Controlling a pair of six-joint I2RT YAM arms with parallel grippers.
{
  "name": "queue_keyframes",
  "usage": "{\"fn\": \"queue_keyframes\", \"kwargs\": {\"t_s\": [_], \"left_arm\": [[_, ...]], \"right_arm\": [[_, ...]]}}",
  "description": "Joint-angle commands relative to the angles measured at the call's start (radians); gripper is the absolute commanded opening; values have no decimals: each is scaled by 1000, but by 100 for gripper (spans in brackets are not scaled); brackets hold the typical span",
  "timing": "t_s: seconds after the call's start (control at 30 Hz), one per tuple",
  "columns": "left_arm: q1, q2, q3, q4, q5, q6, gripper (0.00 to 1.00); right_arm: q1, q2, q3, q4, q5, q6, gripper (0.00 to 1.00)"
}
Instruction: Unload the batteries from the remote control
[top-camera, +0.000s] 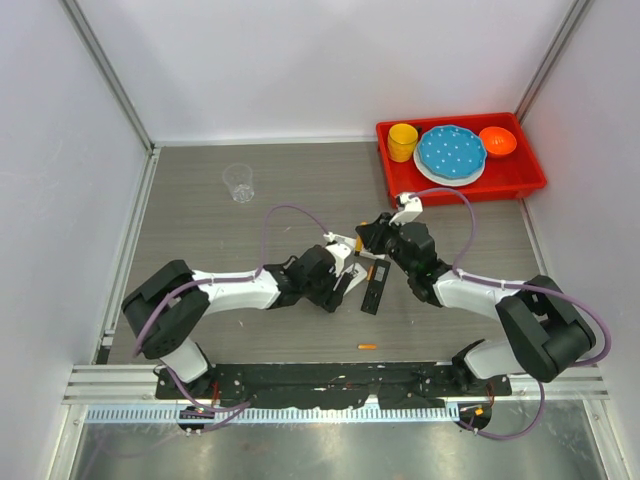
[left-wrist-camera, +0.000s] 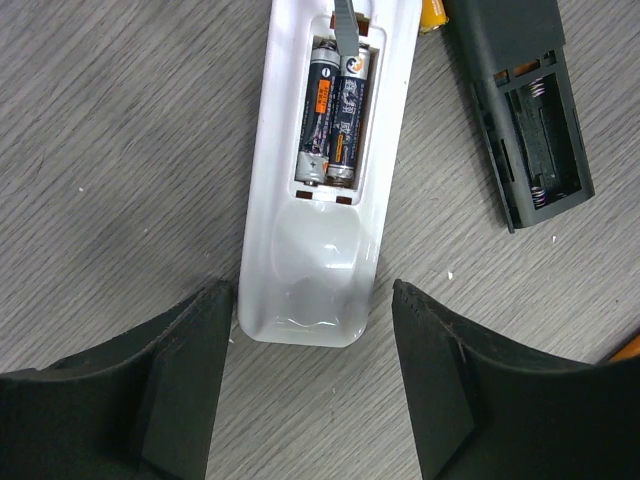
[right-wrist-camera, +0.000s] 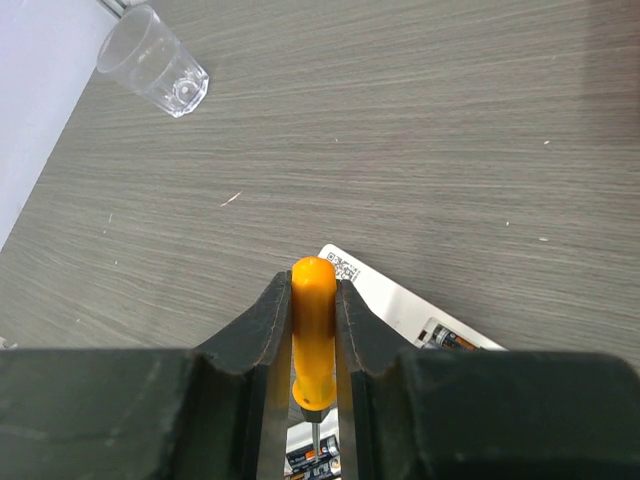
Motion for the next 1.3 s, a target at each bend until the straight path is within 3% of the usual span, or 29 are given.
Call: {"fn": "queue_keyframes", "kwargs": {"t_s": [0.0,0.17,0.27,0.47,1.27], "left_arm": [[-7,16,-56,-26,28,-19,68],[-27,51,-64,-21,13,-24,63],[-37,71,-58,-26,8,-24,49],[-37,71,-60,-26,-2,-21,39],[-37,71,-69,-25,-2,-18,36]], "right_arm": [[9,-37,-10,106,49,-31,1],[15,-37,-22,137,60,-44,1],[23,-27,-28,157,60,-55,1],[35,-17,-48,202,66,-75,1],[41,77,-48,250,95,-92,1]]}}
